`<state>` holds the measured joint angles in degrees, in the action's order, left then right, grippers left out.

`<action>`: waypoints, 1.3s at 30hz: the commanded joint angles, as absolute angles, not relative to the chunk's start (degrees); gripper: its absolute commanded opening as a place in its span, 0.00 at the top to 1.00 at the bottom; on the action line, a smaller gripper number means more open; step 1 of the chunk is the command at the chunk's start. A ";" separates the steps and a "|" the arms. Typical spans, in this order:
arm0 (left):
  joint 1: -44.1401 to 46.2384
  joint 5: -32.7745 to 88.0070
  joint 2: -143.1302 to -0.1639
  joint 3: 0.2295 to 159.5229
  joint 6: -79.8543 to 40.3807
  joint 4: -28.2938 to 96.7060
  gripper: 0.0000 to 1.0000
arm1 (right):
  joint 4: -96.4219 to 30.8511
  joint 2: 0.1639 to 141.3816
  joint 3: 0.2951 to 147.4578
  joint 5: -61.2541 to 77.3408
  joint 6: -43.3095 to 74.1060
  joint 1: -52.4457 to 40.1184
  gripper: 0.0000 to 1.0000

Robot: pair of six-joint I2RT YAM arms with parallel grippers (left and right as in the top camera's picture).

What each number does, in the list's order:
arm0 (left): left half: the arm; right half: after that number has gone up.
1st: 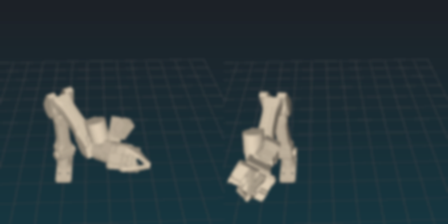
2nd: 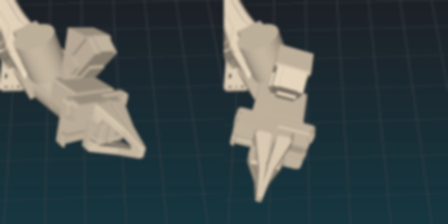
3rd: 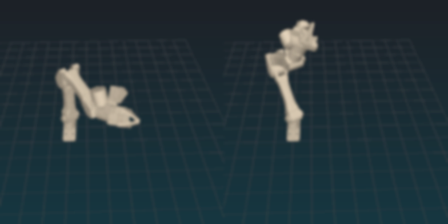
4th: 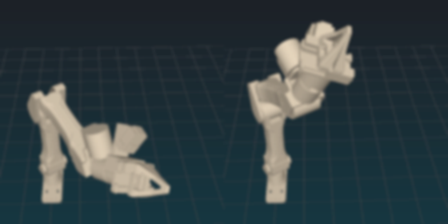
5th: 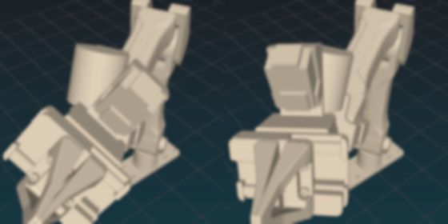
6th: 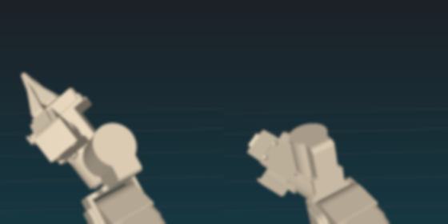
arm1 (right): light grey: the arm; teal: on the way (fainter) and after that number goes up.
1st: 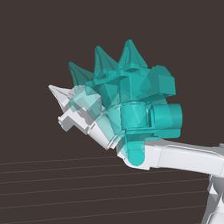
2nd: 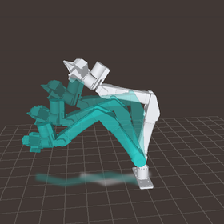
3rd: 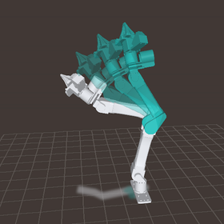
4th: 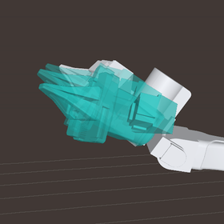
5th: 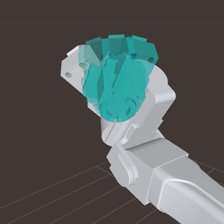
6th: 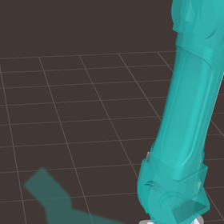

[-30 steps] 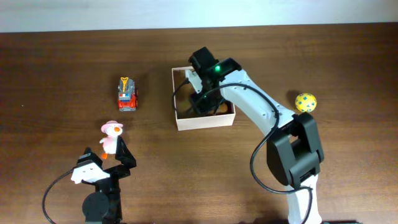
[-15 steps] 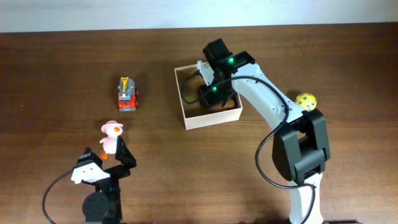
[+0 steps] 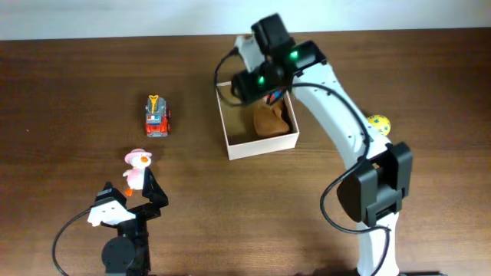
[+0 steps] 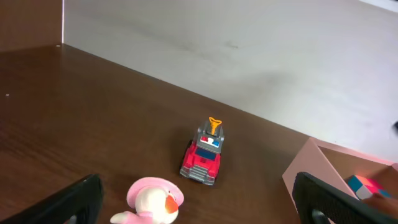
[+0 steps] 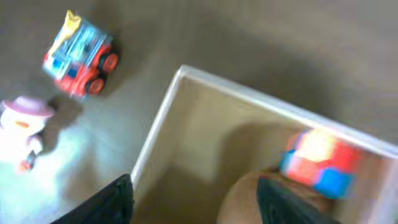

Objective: Pack container

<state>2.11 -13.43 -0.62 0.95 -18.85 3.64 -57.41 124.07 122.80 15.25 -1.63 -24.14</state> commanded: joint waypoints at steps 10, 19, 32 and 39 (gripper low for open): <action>2.02 -12.84 -0.34 0.51 -17.91 3.51 0.01 | -71.55 123.68 136.97 3.75 -2.15 -6.85 0.01; 2.02 -12.84 -0.34 0.51 -17.91 3.51 0.01 | -79.75 123.68 137.08 -6.31 -2.13 2.39 0.01; 2.02 -12.84 -0.34 0.54 -17.91 3.51 0.01 | -82.94 123.70 137.05 -6.50 4.12 10.61 0.01; 2.02 -12.84 -0.34 0.54 -17.91 3.51 0.01 | -82.94 123.70 137.05 -6.50 4.12 10.96 0.01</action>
